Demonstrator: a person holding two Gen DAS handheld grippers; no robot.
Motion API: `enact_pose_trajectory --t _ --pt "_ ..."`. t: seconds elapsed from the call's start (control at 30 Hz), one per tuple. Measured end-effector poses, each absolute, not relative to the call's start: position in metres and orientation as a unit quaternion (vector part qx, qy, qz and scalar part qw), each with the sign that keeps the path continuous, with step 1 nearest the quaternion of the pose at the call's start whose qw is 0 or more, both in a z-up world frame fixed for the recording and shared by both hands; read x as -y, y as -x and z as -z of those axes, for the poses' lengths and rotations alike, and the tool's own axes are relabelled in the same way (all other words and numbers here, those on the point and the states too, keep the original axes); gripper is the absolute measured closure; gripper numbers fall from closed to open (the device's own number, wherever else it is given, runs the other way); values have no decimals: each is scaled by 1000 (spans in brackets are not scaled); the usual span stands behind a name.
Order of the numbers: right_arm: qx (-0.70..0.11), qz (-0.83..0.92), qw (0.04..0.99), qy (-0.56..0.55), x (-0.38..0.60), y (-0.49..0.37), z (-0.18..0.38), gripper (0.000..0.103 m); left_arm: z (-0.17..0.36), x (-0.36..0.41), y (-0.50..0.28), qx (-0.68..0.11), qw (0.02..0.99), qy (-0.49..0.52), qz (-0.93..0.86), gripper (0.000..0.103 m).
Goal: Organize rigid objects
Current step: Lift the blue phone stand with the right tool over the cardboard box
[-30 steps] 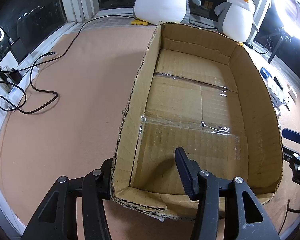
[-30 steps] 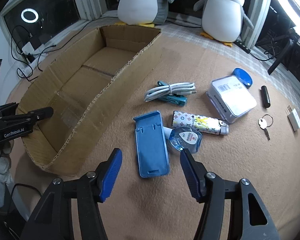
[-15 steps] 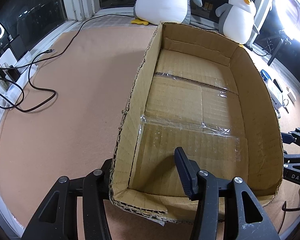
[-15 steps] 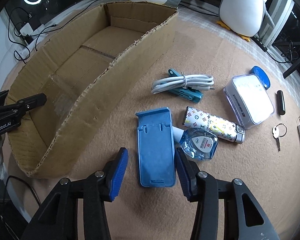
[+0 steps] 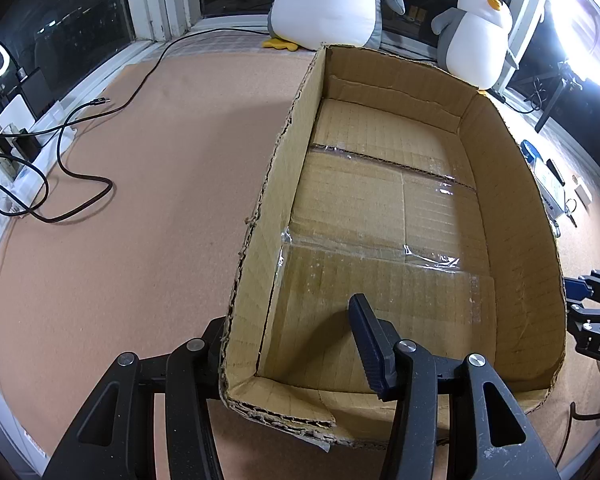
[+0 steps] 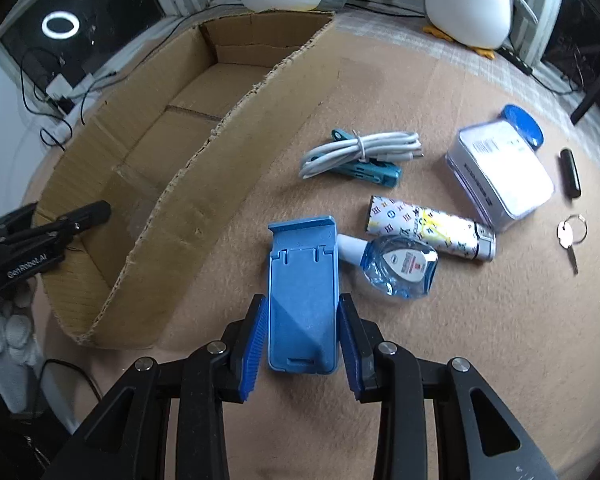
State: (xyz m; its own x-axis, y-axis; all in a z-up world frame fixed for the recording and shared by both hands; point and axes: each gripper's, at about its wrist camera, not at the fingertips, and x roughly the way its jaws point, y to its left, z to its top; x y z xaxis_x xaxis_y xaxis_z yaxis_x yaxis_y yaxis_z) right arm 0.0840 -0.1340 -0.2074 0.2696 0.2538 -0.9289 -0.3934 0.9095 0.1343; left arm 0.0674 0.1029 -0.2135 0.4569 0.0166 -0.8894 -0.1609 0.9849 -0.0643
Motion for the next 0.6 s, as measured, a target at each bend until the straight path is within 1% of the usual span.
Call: enact_pose_trajectory --t 0.27,0.6 --pt "-564 -203 800 8 153 -76 200 72 214 -103 -67 -518 851 69 -52 50" --pt "-526 -228 819 -9 138 -66 159 72 213 -101 -68 -518 852 64 -54 50"
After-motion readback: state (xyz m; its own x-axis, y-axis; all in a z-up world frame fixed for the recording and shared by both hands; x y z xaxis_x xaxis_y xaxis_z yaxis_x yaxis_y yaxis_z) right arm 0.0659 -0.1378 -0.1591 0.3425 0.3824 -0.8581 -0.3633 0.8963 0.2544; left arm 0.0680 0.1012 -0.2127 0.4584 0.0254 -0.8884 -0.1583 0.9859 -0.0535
